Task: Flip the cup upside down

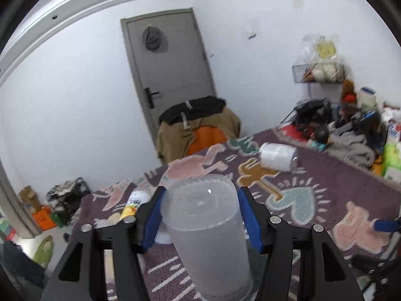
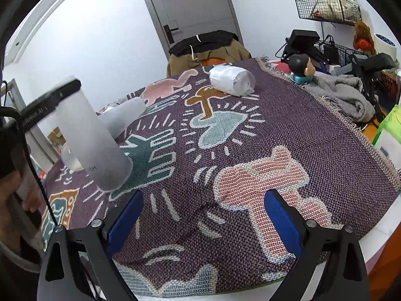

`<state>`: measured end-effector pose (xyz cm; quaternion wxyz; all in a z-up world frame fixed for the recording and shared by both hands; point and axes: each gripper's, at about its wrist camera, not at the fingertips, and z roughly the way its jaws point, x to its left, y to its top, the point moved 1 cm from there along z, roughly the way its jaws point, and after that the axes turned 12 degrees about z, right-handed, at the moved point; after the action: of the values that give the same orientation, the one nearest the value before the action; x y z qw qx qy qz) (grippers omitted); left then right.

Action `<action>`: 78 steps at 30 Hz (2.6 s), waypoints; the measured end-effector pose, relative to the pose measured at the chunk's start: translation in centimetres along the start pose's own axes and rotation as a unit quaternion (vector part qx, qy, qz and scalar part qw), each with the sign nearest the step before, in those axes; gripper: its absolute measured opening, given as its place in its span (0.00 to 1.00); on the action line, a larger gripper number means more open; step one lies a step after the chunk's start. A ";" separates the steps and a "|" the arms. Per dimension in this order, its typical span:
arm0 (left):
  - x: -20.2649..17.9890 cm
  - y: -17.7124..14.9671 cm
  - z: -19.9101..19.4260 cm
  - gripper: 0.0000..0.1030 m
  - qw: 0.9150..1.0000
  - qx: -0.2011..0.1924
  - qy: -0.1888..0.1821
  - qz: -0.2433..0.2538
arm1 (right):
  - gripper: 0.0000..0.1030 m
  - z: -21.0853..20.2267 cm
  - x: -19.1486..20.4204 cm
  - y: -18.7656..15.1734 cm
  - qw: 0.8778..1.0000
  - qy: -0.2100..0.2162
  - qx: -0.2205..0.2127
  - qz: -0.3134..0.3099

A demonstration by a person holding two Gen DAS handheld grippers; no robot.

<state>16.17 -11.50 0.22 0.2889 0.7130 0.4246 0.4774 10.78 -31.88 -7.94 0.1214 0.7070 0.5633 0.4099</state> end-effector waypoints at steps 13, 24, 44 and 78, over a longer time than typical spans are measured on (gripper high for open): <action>1.2 0.2 -1.7 1.00 1.000 -0.002 -0.018 -0.020 | 0.95 0.2 0.2 -0.3 1.000 0.003 0.004 -0.005; 3.8 -0.1 -4.6 1.00 0.998 -0.015 -0.014 -0.056 | 0.95 -0.5 1.0 -0.2 1.000 0.007 -0.001 -0.011; 6.5 -4.1 -9.0 1.00 0.994 -0.022 -0.010 -0.107 | 0.97 -4.3 4.6 1.0 0.996 0.018 -0.067 -0.057; 8.9 -13.6 -14.2 1.00 0.981 -0.035 0.059 -0.180 | 1.00 -5.2 8.3 -2.6 0.984 0.076 -0.081 -0.137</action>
<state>0.19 2.87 -1.63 0.3697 0.5850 0.5453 0.4730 5.50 -25.10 -2.66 0.1899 0.5777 0.6276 0.4862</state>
